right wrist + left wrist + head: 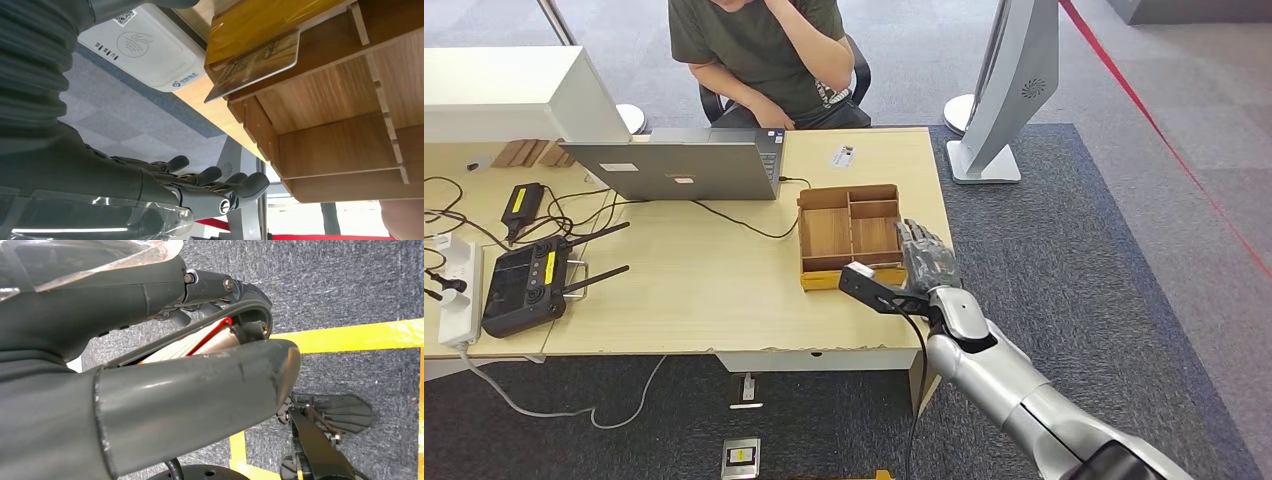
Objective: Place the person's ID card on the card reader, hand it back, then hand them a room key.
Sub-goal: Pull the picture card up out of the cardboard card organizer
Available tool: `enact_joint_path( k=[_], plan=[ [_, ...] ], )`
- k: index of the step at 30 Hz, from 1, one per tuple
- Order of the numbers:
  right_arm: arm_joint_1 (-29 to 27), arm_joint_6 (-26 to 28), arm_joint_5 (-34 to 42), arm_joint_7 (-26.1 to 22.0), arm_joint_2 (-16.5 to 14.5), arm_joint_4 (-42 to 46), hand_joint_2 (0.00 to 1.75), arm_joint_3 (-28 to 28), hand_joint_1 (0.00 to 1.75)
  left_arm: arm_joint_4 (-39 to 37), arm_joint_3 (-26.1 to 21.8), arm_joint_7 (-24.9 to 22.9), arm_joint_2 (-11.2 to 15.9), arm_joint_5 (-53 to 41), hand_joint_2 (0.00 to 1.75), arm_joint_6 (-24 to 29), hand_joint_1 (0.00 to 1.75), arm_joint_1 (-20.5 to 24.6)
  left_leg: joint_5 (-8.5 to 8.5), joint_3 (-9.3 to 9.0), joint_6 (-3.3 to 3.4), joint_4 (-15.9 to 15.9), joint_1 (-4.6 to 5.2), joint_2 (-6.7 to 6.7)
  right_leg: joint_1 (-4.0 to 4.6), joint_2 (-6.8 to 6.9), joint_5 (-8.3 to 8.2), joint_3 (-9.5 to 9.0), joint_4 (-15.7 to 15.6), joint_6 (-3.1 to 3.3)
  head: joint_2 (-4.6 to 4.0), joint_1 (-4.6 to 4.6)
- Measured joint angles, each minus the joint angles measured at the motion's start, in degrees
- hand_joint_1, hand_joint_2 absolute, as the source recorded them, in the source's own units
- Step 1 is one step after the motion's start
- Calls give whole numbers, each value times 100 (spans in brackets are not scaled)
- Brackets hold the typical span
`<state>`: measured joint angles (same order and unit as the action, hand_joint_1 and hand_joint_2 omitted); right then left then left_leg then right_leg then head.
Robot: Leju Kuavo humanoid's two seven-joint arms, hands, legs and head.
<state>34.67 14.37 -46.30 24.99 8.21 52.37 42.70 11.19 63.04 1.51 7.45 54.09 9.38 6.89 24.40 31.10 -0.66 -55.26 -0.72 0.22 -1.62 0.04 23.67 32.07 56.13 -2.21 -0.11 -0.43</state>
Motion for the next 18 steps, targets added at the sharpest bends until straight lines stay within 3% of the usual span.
enact_joint_path(
  k=[18],
  plan=[
    [1, 100, -155, -308, -255, -566, 175, -120, 0, 0, 0, -52, -1, 52, 0, 51, 0, -1, 0, 1, 0, 0, 0, -1, 0, 0, 0, 1, 0, 0, 0, -1]
  ],
)
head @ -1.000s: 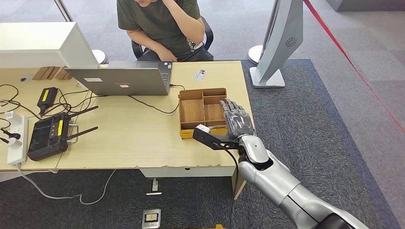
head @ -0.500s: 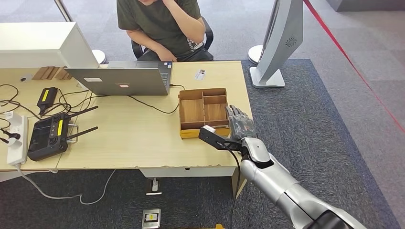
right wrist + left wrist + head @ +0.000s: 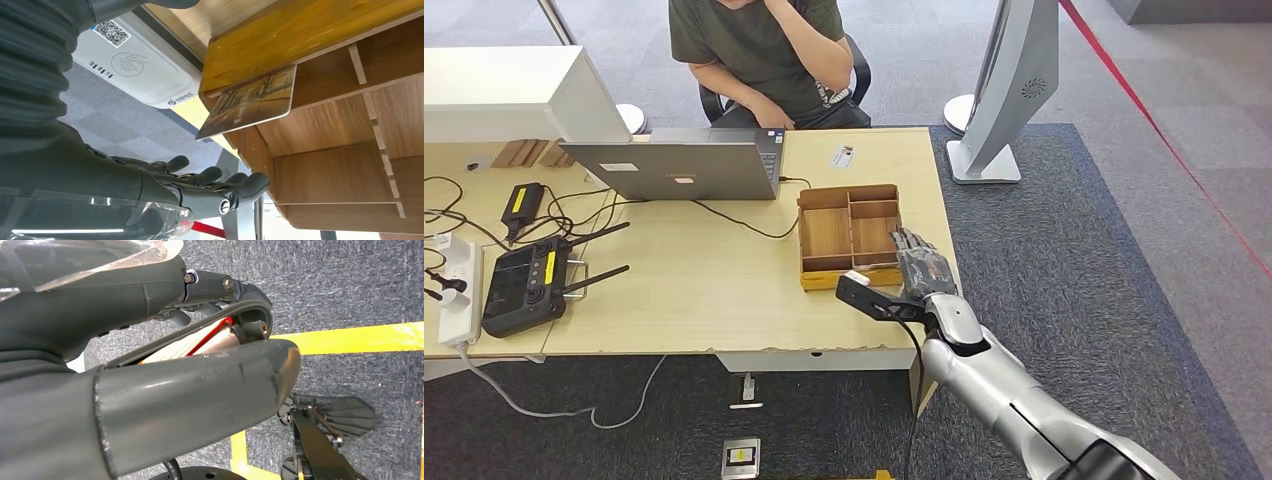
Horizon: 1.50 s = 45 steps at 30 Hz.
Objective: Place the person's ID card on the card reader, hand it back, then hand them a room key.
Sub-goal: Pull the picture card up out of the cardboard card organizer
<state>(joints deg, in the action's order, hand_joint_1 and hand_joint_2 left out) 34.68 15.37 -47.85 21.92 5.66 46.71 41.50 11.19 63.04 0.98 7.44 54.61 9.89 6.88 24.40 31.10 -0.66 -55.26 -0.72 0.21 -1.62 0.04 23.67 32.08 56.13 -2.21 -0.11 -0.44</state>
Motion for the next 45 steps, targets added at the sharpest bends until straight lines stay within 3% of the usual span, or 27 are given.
enact_joint_path(
  k=[8, 10, 12, 14, 45],
  plan=[
    [2, 1, -105, -26, -86, -95, 175, -2, 0, 0, 0, -31, -1, 25, 0, 45, 0, -1, 0, 0, 0, 0, 0, 0, 0, 0, 0, 0, 0, 0, 0, 0],
    [2, -7, -126, -32, -107, -107, 175, -3, 15, 0, 0, -55, -2, 38, 0, 62, 0, -1, 0, 0, 0, 0, 0, 0, 0, 0, 0, 0, 0, 0, 0, 0],
    [2, -22, -143, -29, -127, -115, 175, -4, 102, 0, 0, -81, -3, 47, 0, 81, 0, -1, 0, 0, 0, 0, 0, 0, 0, 0, 0, 0, 0, 0, -1, 0],
    [3, -43, -153, -17, -145, -116, 175, -4, 175, 0, 0, -90, -3, 49, 0, 90, 0, -1, 0, 0, 0, 0, 0, 0, 0, 0, 0, 0, 0, 0, -1, 0],
    [44, -328, -402, 49, -321, -116, 175, 54, 175, 0, -38, -120, -49, 142, 0, 146, 0, -8, 0, -2, 0, 0, 0, -2, 0, -1, 0, 0, 0, 1, 0, 0]
  ],
)
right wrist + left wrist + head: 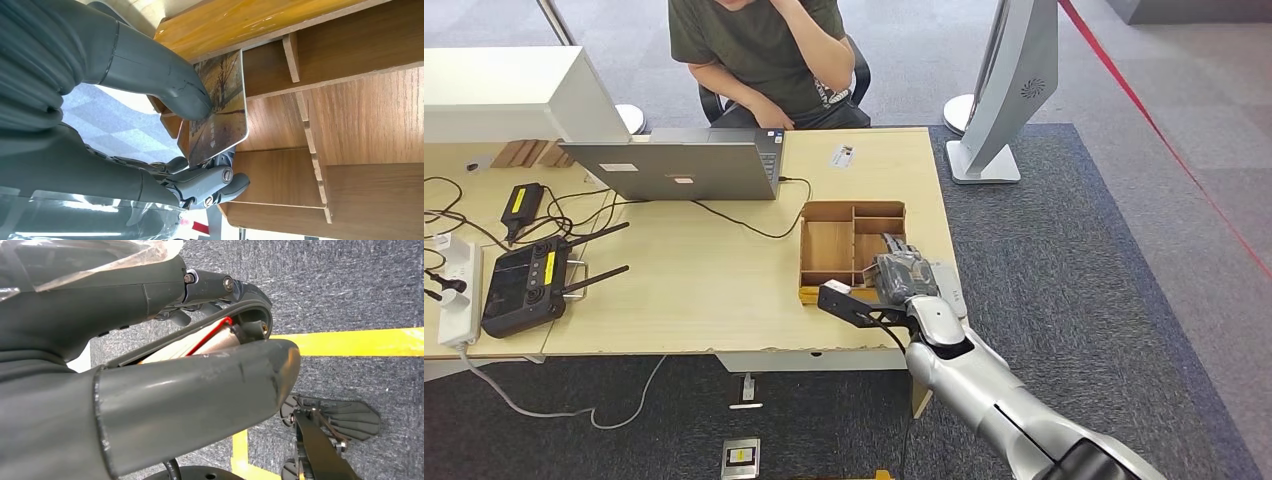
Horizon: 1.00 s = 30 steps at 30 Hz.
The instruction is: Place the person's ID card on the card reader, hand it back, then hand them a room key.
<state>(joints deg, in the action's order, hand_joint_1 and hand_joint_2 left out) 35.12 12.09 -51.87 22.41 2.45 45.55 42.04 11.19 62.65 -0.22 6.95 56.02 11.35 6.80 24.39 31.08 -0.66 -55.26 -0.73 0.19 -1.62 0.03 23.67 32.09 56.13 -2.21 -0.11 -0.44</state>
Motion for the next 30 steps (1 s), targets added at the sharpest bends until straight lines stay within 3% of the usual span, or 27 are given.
enact_joint_path(
  k=[9, 21, 30],
  plan=[
    [67, -30, -228, 139, 63, 390, 175, -4, 175, 0, -5, 34, 0, -99, 0, -52, 0, -1, -1, 1, 0, 0, 0, 0, 0, 0, -1, 0, 1, 0, 0, 1],
    [781, -840, -765, 637, 257, 1988, 175, -62, 175, 0, -3, 102, 2, -271, 0, -220, 0, -9, -2, 1, -1, -1, 1, -2, 0, 0, -3, 2, 2, 2, -1, 0],
    [1187, -1199, -811, 942, 455, 2407, 175, -39, 175, 0, 26, 151, 33, -491, 0, -409, 0, -5, -2, 4, -1, -1, 1, -1, 0, 0, -3, 2, 1, 2, 0, 1]
  ],
)
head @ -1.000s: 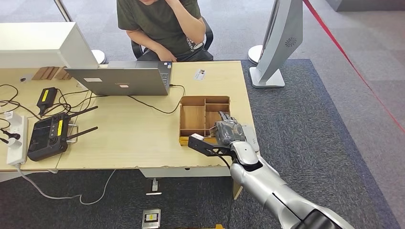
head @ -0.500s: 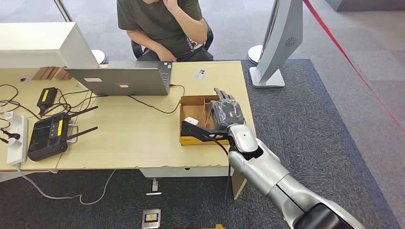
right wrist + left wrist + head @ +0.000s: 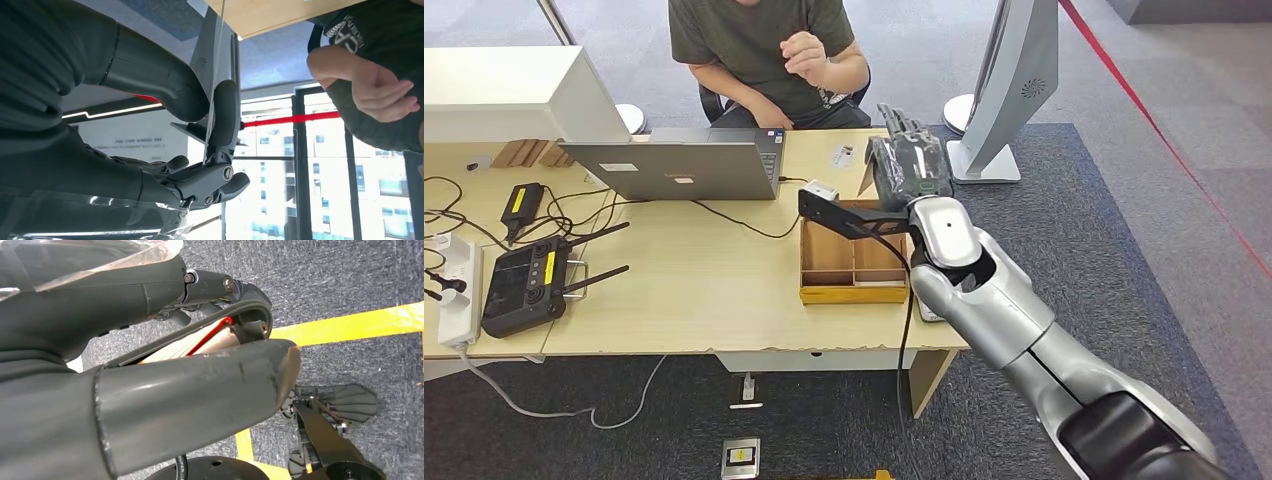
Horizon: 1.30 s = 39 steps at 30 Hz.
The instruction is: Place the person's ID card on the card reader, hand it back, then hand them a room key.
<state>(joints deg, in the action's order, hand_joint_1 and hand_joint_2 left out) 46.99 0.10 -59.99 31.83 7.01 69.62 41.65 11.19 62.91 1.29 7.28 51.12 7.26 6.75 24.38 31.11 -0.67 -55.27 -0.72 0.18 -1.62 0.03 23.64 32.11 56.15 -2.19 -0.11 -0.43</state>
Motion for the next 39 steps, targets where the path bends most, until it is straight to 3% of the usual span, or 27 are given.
enact_joint_path(
  k=[10, 21, 36, 39],
  plan=[
    [432, -17, 25, 250, -130, -556, 175, 200, 175, 0, 26, -26, 18, 27, 0, 3, 0, 9, 0, 5, 0, 0, -2, 2, 2, 0, 0, 1, 3, 0, 0, -1],
    [1108, -367, 150, 549, -690, -1478, 175, 677, 175, 0, 14, -206, -3, 391, 0, 201, 0, 10, -1, 10, -1, 0, -5, 2, 5, 1, 0, 6, 4, 1, -1, -1],
    [1655, -654, 593, 533, -992, -2121, 175, 1307, 175, 2, -91, -280, -65, 560, 0, 299, 0, -5, -1, 9, -1, 0, -5, 2, 6, 1, 0, 7, 3, 1, -1, -1],
    [1732, -666, 707, 510, -1009, -2194, 175, 1429, 63, 3, -110, -276, -75, 585, 0, 338, 0, -6, -1, 10, -1, 0, -5, 2, 6, 0, 0, 8, 4, 1, -1, -1]
  ],
)
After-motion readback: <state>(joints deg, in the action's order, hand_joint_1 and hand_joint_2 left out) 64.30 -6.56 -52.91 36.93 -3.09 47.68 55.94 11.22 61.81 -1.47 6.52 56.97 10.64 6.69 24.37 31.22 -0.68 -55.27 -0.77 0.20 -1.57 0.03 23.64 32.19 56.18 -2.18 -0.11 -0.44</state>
